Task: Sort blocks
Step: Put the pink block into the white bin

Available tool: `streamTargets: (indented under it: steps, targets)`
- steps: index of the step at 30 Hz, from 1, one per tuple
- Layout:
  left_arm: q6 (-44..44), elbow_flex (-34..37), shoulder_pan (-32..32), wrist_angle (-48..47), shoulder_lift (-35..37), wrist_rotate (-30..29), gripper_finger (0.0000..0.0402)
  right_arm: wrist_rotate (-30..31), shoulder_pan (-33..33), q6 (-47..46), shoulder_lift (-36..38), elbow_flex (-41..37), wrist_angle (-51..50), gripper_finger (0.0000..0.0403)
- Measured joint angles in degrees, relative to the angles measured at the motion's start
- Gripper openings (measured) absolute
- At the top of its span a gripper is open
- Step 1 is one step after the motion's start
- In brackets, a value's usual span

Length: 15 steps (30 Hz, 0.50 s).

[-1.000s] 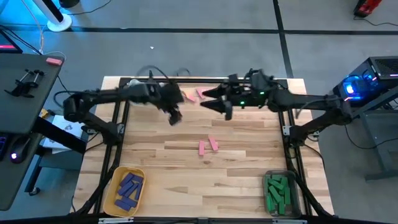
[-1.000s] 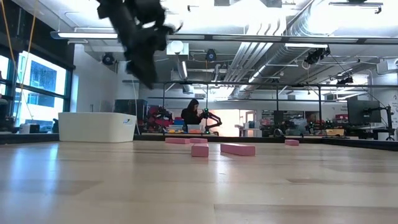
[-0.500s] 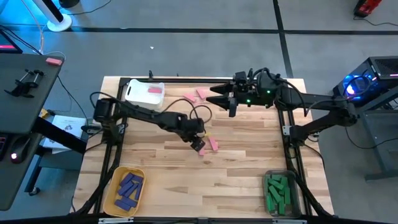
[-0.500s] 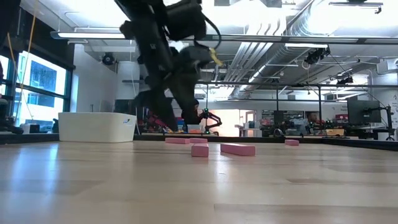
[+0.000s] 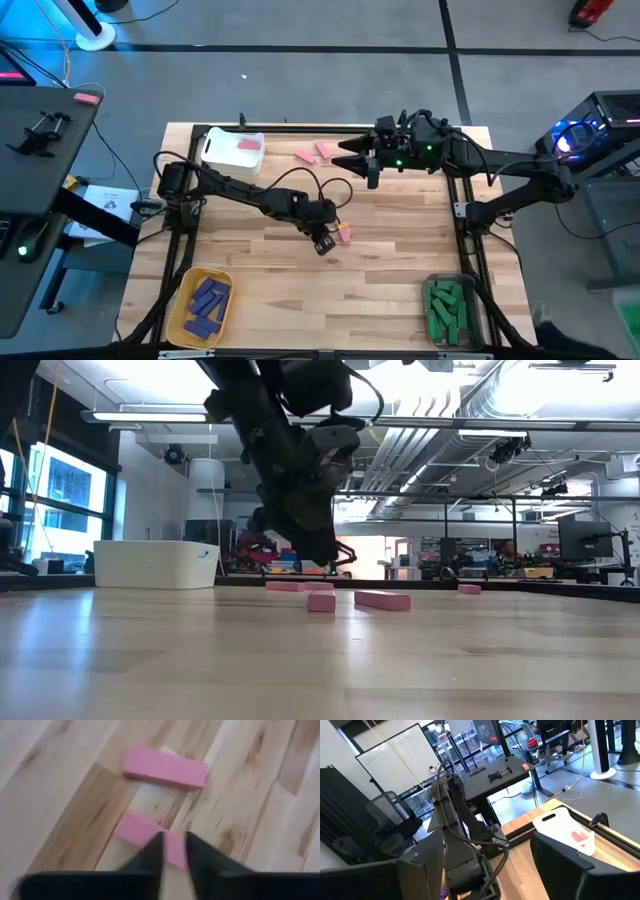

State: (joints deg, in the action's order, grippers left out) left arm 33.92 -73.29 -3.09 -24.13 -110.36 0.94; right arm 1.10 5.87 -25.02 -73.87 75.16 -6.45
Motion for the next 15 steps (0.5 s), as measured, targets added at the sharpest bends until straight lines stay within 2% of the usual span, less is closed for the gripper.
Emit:
streamTargets:
  steps: [2,7,15]
  targets:
    - [-1.40,0.02,0.12,2.02,-0.64,0.97,0.0018,-0.02,-0.01,0.00,0.00,0.00,-0.17,0.0232]
    - [-3.26,0.09,0.91,0.83,-1.62,3.58,0.0002,-0.04,0.00,0.00,-0.02,0.00,-0.56,0.0232]
    - [-6.67,0.11,0.69,1.16,-3.70,5.07,0.0000,-0.02,0.00,0.00,-0.02,0.00,-1.61,0.0232]
